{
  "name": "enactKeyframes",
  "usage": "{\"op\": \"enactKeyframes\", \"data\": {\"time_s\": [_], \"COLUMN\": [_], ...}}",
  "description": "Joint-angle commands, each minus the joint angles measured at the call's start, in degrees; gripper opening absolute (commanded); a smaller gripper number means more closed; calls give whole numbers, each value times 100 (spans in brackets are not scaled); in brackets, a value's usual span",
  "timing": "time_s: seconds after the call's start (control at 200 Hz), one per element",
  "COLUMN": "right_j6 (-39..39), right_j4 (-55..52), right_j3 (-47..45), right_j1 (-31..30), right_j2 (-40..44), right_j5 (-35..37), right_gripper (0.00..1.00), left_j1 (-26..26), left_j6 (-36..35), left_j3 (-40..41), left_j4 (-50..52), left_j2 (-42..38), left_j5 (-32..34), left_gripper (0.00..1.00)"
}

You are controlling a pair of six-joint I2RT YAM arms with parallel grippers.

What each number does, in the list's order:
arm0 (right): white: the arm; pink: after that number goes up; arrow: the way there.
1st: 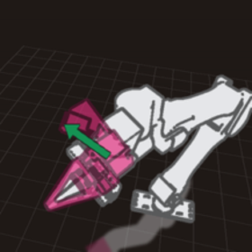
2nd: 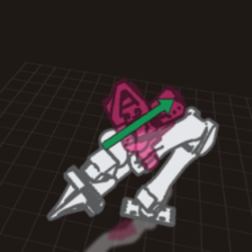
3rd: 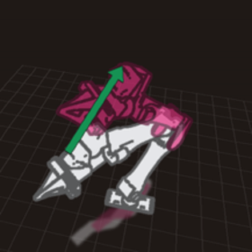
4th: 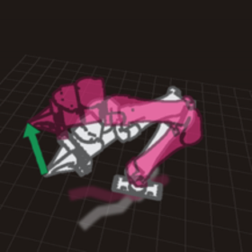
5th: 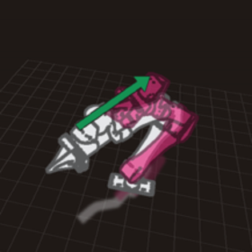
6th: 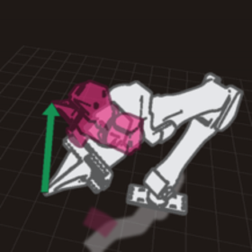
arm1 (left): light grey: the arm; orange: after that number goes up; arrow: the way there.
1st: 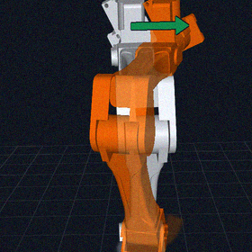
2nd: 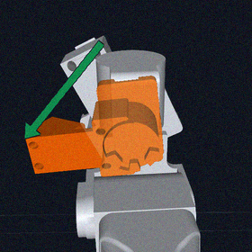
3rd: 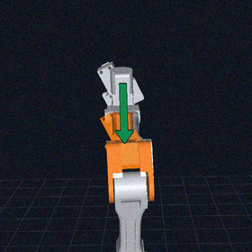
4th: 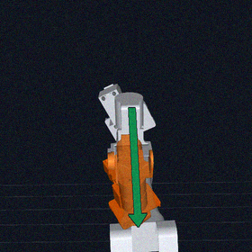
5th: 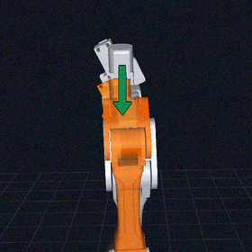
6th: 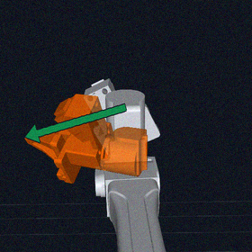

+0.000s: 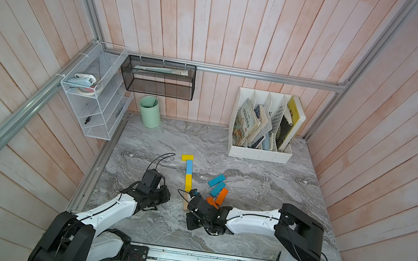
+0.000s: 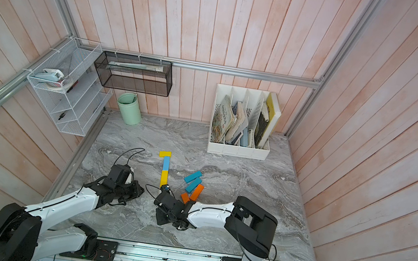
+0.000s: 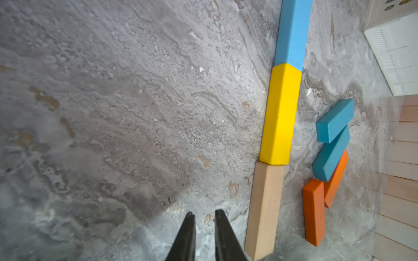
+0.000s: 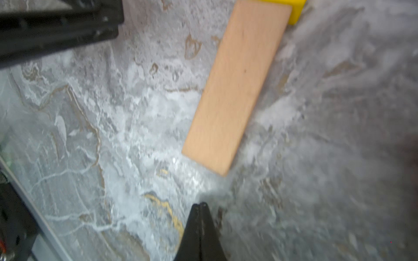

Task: Assemble a giraffe with building blocks
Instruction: Assemble the building block at the center of the board, then pick up the building block from the center of the board.

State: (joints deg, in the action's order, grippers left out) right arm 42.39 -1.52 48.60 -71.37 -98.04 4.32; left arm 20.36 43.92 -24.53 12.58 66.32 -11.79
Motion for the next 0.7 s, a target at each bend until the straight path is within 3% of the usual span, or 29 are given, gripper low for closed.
{"op": "enactKeyframes", "data": {"time_s": [0.0, 0.035, 0.105, 0.14, 0.22, 0.35, 0.515, 0.695], "right_j6": [360, 384, 201, 35, -409, -1105, -1489, -1561], "right_j4": [-386, -608, -1152, -1454, -1908, -2077, -2236, -2042], "right_j3": [-316, -380, -393, -333, -254, -237, 149, 754], "right_j1": [-123, -117, 11, 191, 813, 1930, 2326, 2979], "right_j2": [821, 1118, 1673, 1874, 2202, 2221, 1796, 873], "right_j5": [635, 919, 1440, 1515, 1346, 177, -30, -478], "right_gripper": [0, 1, 36, 44, 48, 48, 57, 60], "left_j1": [-24, -31, -28, -26, -32, -28, -32, -32], "left_j6": [-8, 2, 61, 102, 149, 126, 82, 90], "left_j3": [123, 141, 209, 246, 291, 289, 265, 256], "left_j4": [-204, -255, -399, -490, -636, -651, -616, -639], "left_j2": [-20, -23, -44, -50, -26, -53, -93, -110], "left_j5": [-142, -181, -294, -351, -460, -498, -480, -550], "left_gripper": [24, 25, 35, 37, 37, 37, 37, 36]}}
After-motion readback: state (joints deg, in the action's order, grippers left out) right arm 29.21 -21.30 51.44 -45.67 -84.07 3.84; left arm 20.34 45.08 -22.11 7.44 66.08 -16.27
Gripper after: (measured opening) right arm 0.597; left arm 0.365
